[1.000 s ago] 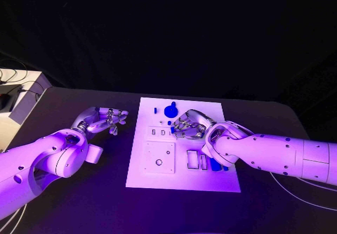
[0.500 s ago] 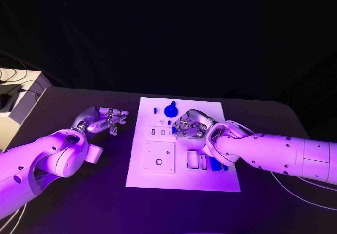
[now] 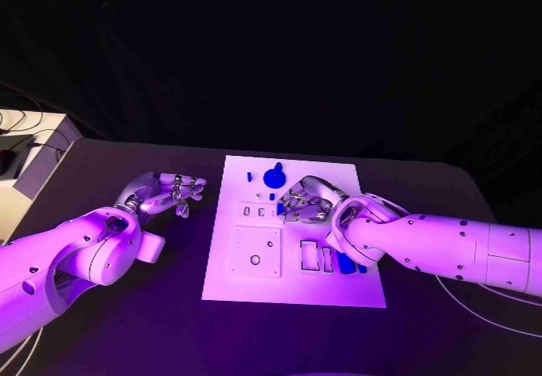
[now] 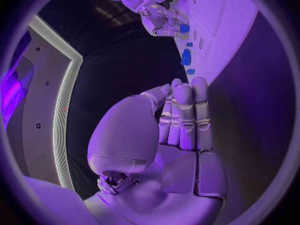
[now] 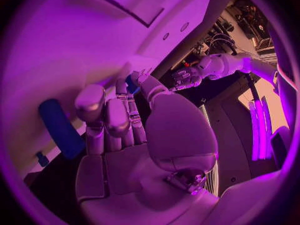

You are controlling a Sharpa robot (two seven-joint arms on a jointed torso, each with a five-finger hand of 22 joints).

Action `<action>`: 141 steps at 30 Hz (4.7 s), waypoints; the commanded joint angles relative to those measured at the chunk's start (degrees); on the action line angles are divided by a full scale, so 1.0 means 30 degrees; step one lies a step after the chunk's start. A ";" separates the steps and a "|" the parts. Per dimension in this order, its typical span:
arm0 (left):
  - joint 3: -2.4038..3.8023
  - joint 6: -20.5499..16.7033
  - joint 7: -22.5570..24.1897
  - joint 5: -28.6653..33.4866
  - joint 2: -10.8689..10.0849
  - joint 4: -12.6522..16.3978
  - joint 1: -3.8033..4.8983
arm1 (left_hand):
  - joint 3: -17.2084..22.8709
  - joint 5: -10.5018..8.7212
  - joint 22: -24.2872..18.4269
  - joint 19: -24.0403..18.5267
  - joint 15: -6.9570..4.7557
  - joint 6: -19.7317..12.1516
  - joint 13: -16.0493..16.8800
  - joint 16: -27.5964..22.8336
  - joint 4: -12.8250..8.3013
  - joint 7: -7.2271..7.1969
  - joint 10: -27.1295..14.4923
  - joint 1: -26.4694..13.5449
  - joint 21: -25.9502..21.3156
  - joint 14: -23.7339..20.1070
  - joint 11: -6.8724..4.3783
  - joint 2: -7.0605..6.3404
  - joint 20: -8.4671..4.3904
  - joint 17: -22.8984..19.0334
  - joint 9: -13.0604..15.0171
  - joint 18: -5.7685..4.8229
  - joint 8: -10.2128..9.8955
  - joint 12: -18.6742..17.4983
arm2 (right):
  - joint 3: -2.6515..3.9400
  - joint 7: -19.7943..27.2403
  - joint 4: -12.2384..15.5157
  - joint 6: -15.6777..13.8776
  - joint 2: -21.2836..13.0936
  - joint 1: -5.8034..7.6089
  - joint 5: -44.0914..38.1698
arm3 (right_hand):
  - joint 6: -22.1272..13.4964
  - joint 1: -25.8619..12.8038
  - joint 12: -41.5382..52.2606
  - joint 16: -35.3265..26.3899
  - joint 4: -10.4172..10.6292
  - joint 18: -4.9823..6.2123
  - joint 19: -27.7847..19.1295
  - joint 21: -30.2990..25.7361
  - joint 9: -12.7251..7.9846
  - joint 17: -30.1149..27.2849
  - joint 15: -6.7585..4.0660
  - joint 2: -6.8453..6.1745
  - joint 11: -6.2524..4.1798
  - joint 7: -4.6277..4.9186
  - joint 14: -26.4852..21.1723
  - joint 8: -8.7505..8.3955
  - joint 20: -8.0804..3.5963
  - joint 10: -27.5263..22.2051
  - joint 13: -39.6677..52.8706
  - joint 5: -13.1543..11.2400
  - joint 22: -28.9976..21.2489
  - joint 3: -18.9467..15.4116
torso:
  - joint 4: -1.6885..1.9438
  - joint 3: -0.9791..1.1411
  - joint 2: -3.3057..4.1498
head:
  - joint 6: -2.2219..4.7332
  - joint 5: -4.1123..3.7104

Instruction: Assemble the parts on the task board

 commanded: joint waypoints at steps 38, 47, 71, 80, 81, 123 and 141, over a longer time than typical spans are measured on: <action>0.0013 0.0553 -0.0088 -0.0193 0.0076 -0.0052 -0.0075 | 0.0064 -0.0075 0.0116 -0.0035 0.0004 0.0018 -0.0022 0.0118 -0.0149 0.0042 -0.0013 0.0157 0.0081 0.0101 0.0007 -0.0135 -0.0034 0.0000 0.0024 -0.0135 0.0044 0.0000 | -0.0029 0.0280 0.0133 -0.0116 -0.0127 -0.0082 -0.0256 | -0.3288 -0.0258 0.0036 -0.1009 0.0844 0.0550 0.1036 -0.1843 -0.0065 -0.1151 0.0145 -0.0794 0.0419 -0.0444 -0.0273 0.0083 0.0018 -0.1584 -0.0281 0.0130 -0.0017 -0.2010 | 0.0011 0.0006 -0.0026 | -0.0002 0.0005; 0.0013 0.0558 0.0012 -0.0198 0.0112 -0.0166 -0.0101 | -0.0261 -0.0079 0.0138 -0.0028 -0.0010 0.0014 -0.0049 0.0135 -0.0234 0.0030 0.0014 0.0183 0.0057 0.0101 -0.0013 -0.0206 -0.0040 -0.0012 0.0025 -0.0149 0.0047 -0.0021 | 0.0022 0.1361 0.0451 -0.1046 -0.0423 -0.0090 0.0126 | -0.3475 0.0501 0.1002 -0.1570 0.2168 0.0835 0.1047 -0.2801 0.0020 -0.2218 0.0241 -0.0763 0.0601 -0.0582 -0.0257 0.0070 0.0189 -0.2884 -0.0232 0.0158 -0.0818 -0.4768 | -0.0008 0.0049 -0.0040 | 0.0156 -0.0014; 0.0014 0.0698 -0.0020 -0.0069 0.0146 -0.0324 -0.0338 | -0.0631 -0.0082 0.0171 -0.0038 0.0026 -0.0433 -0.0142 0.0139 -0.0323 0.0167 0.0041 0.0226 0.0003 0.0058 0.0043 -0.0489 -0.0044 -0.0027 0.0013 -0.0171 0.0032 -0.0141 | 0.0499 0.5330 0.1671 -0.1816 -0.1881 0.0097 0.5066 | -0.2732 -0.0020 0.1352 -0.1684 0.2389 0.0871 0.1008 -0.2947 0.0056 -0.2872 0.0203 -0.0387 0.0555 -0.0099 -0.0362 0.0088 0.0182 -0.2874 -0.0234 0.0765 -0.1237 -0.5408 | -0.0008 0.0035 -0.0017 | 0.0461 0.0009; 0.0019 0.0518 -0.0549 0.0704 0.0286 0.0017 -0.0409 | -0.1525 -0.0090 -0.0274 -0.0243 0.0429 -0.0322 -0.0377 -0.0702 0.0041 0.0945 -0.0220 -0.0033 -0.0801 -0.0370 0.0601 -0.0849 0.0202 -0.0566 0.0079 -0.0256 0.0367 -0.0458 | 0.0556 0.9389 0.1985 -0.2393 -0.2131 0.0586 1.0033 | -0.1858 0.0877 0.2797 -0.2689 0.1548 0.0231 0.0941 -0.0907 0.0085 -0.3909 -0.0056 0.0678 0.0209 0.0624 -0.0542 0.0222 0.0019 -0.1059 0.0176 0.0304 -0.0142 -0.4850 | -0.0125 0.0147 -0.0053 | 0.0722 0.0029; 0.0022 0.0600 -0.0776 0.0557 0.0313 0.0044 -0.0403 | -0.1915 -0.0051 -0.0334 -0.0221 0.0483 -0.0295 -0.0374 -0.0743 0.0274 0.0972 -0.0234 -0.0318 -0.0899 -0.0391 0.0648 -0.0856 0.0251 -0.0600 0.0078 -0.0258 0.0466 -0.0432 | 0.0559 0.9535 0.1945 -0.2435 -0.2153 0.0704 1.0478 | -0.1727 0.0973 0.3128 -0.2729 0.1423 0.0159 0.0929 -0.0762 0.0095 -0.3927 -0.0139 0.0716 0.0096 0.0634 -0.0513 0.0255 -0.0065 -0.0895 0.0387 0.0177 -0.0023 -0.4845 | -0.0118 0.0140 -0.0069 | 0.0732 0.0023; -0.2735 0.8926 -1.3586 -0.6493 0.8697 -0.6138 0.4993 | -1.0340 0.0500 0.5769 0.2850 -0.1018 0.0763 0.9173 0.3313 0.4533 -0.1890 0.2033 -0.4087 0.2618 0.2152 -0.1261 0.0667 -0.0967 0.3787 1.7147 -0.0660 0.4420 0.4652 | 0.0541 0.4858 -0.2707 -0.1368 -0.0419 0.1929 0.9890 | -0.1698 -0.1148 1.6063 -0.0199 0.1458 -0.0920 0.1217 0.3132 0.9236 -0.0653 -0.1071 0.1552 -0.1268 -0.1121 0.0036 0.4484 -0.1074 -0.3238 1.8226 0.1297 0.2437 -0.6054 | -0.0661 0.0881 -0.0945 | 0.1055 0.0265; -0.2749 0.9421 -1.3483 -0.5877 0.9869 -0.7874 0.5017 | -0.9514 0.0487 0.6054 0.2867 -0.1006 0.0744 0.9090 0.3204 0.4571 -0.1877 0.1999 -0.4267 0.2454 0.2167 -0.1247 -0.0068 -0.0946 0.3807 1.7086 -0.0669 0.4470 0.4654 | 0.0498 0.4330 -0.3386 -0.0933 0.0297 0.1915 0.9525 | -0.1682 -0.1184 1.5893 -0.0241 0.1462 -0.0909 0.1207 0.3047 0.9509 -0.0645 -0.1064 0.1520 -0.1257 -0.1108 0.0032 0.4288 -0.1065 -0.3257 1.8359 0.1469 0.2420 -0.6021 | -0.0667 0.0879 -0.1003 | 0.1365 0.0357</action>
